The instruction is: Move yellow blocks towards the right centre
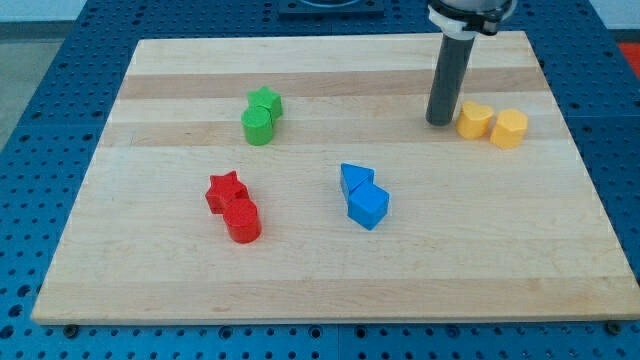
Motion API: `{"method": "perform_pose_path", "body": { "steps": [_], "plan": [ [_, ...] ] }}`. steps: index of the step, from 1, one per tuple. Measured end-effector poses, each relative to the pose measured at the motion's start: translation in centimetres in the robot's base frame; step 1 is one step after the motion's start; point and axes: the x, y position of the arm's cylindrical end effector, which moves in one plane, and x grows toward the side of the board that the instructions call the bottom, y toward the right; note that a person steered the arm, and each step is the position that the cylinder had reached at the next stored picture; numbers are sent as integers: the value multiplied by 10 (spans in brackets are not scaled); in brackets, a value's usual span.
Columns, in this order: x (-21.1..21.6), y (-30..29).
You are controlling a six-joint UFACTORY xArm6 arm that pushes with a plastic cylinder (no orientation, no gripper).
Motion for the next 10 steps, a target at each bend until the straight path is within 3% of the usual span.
{"method": "perform_pose_path", "body": {
  "steps": [10],
  "plan": [
    [6, 12]
  ]
}}
